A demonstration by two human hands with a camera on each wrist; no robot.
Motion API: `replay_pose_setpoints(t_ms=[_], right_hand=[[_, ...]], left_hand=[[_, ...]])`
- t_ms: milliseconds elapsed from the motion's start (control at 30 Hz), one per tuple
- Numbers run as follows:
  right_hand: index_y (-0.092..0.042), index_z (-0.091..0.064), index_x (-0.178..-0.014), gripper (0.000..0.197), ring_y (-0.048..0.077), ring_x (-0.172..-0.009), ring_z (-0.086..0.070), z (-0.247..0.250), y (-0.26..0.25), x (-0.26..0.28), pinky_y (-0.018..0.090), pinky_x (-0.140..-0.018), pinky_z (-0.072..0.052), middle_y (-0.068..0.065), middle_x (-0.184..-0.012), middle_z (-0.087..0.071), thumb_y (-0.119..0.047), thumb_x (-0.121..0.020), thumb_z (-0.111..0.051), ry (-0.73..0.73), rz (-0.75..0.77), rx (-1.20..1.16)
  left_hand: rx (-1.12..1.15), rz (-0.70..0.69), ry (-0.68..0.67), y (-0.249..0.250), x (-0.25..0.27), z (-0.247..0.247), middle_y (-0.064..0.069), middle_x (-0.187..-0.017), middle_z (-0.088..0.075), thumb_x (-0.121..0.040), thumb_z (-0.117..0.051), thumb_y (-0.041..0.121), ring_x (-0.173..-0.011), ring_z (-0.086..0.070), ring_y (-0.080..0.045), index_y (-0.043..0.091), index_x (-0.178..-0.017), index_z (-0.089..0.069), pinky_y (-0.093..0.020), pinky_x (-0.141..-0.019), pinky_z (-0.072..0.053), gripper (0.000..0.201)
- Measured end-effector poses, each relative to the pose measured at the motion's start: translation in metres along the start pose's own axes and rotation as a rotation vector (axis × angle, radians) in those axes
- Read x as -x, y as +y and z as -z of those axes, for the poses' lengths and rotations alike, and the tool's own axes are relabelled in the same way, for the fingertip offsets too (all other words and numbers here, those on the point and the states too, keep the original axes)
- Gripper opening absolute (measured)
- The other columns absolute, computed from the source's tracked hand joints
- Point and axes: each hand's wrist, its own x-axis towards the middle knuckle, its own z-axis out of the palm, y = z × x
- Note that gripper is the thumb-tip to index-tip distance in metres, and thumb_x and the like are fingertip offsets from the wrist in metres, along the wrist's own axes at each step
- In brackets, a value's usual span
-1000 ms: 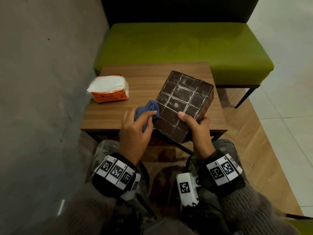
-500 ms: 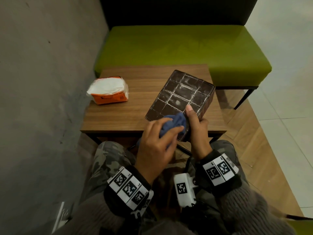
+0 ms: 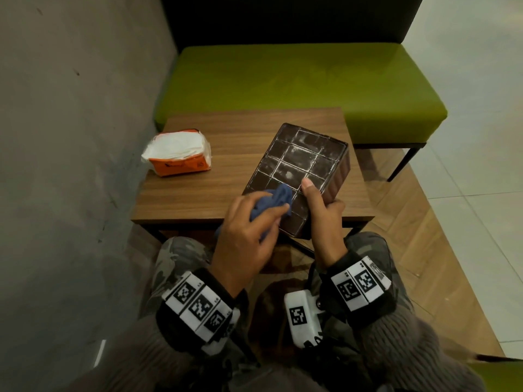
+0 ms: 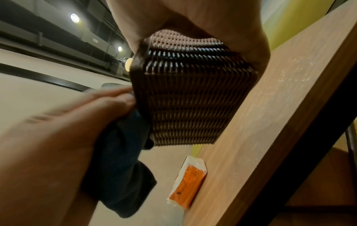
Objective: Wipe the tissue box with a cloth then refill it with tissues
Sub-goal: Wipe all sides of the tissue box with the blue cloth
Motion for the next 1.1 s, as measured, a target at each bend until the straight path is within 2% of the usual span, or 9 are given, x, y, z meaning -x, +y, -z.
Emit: replay_pose_setpoints(t_ms=[67, 200, 367, 467, 633, 733, 867, 1000, 1100], right_hand=[[-0.007, -0.036, -0.129, 0.081, 0.014, -0.101, -0.061, -0.001, -0.001, 0.0, 0.032, -0.085, -0.053, 0.006, -0.119, -0.058, -0.054, -0.074, -0.072, -0.02, 0.017, 0.018], [-0.007, -0.042, -0.128, 0.102, 0.012, -0.102, -0.064, -0.004, -0.006, 0.001, 0.034, -0.089, -0.055, 0.004, -0.117, -0.061, -0.07, -0.053, -0.07, 0.006, 0.091, 0.049], [-0.008, -0.037, -0.129, 0.095, 0.016, -0.107, -0.059, -0.001, -0.004, -0.001, 0.037, -0.094, -0.051, 0.005, -0.12, -0.054, -0.065, -0.062, -0.074, 0.0, 0.094, 0.071], [-0.011, -0.044, -0.124, 0.106, 0.017, -0.109, -0.06, -0.008, 0.004, 0.003, 0.04, -0.096, -0.051, 0.004, -0.12, -0.056, -0.08, -0.047, -0.071, -0.017, 0.096, 0.111], [-0.015, -0.042, -0.117, 0.084, 0.017, -0.103, -0.062, -0.003, 0.002, -0.002, 0.039, -0.091, -0.053, 0.005, -0.116, -0.057, -0.065, -0.057, -0.075, -0.04, 0.06, 0.05], [-0.011, -0.042, -0.122, 0.094, 0.019, -0.103, -0.063, -0.003, 0.004, -0.002, 0.044, -0.093, -0.053, 0.005, -0.115, -0.059, -0.064, -0.054, -0.078, -0.066, 0.056, 0.021], [-0.011, -0.044, -0.128, 0.103, 0.022, -0.106, -0.065, -0.006, 0.006, -0.001, 0.045, -0.089, -0.055, 0.009, -0.121, -0.061, -0.072, -0.051, -0.078, -0.084, 0.048, -0.02], [-0.023, -0.042, -0.109, 0.071, 0.019, -0.106, -0.063, 0.007, -0.002, -0.005, 0.041, -0.089, -0.055, 0.005, -0.12, -0.056, -0.061, -0.06, -0.077, -0.069, 0.061, 0.017], [-0.019, -0.037, -0.115, 0.067, 0.016, -0.107, -0.06, 0.01, -0.002, -0.001, 0.037, -0.09, -0.054, 0.003, -0.121, -0.053, -0.052, -0.071, -0.075, -0.107, 0.089, 0.041]], left_hand=[[0.015, -0.029, -0.032, 0.007, -0.001, -0.002, -0.009, -0.116, -0.056, -0.085, -0.06, 0.012, -0.104, -0.051, -0.021, 0.018, -0.112, -0.067, -0.031, -0.084, -0.048, 0.029], [-0.012, 0.003, 0.005, 0.01, -0.02, -0.002, -0.01, -0.114, -0.057, -0.085, -0.061, 0.011, -0.103, -0.052, -0.022, 0.019, -0.114, -0.067, -0.03, -0.085, -0.047, 0.031], [0.039, 0.024, -0.021, 0.006, 0.0, 0.003, -0.005, -0.114, -0.056, -0.086, -0.058, 0.016, -0.102, -0.051, -0.016, 0.021, -0.11, -0.068, -0.019, -0.087, -0.041, 0.026], [0.043, 0.076, 0.019, 0.007, -0.012, 0.002, -0.006, -0.114, -0.056, -0.087, -0.057, 0.017, -0.104, -0.052, -0.018, 0.021, -0.111, -0.067, -0.023, -0.088, -0.043, 0.026], [0.017, 0.06, 0.007, 0.007, 0.002, 0.004, -0.003, -0.114, -0.056, -0.087, -0.054, 0.02, -0.104, -0.05, -0.014, 0.023, -0.111, -0.067, -0.021, -0.087, -0.044, 0.027], [0.015, 0.042, -0.016, -0.001, 0.007, 0.006, -0.002, -0.114, -0.056, -0.087, -0.053, 0.021, -0.104, -0.049, -0.012, 0.023, -0.111, -0.067, -0.023, -0.086, -0.045, 0.028], [-0.034, 0.152, 0.074, -0.016, -0.012, 0.007, -0.006, -0.11, -0.056, -0.087, -0.051, 0.025, -0.1, -0.047, -0.011, 0.024, -0.112, -0.066, -0.022, -0.082, -0.043, 0.029], [-0.057, 0.084, 0.006, -0.02, 0.013, 0.009, -0.005, -0.107, -0.058, -0.086, -0.053, 0.023, -0.097, -0.051, -0.015, 0.021, -0.107, -0.068, -0.027, -0.079, -0.047, 0.026], [-0.034, 0.117, 0.018, -0.025, 0.01, 0.01, -0.006, -0.108, -0.058, -0.087, -0.052, 0.024, -0.096, -0.052, -0.017, 0.021, -0.109, -0.068, -0.031, -0.078, -0.049, 0.027]])
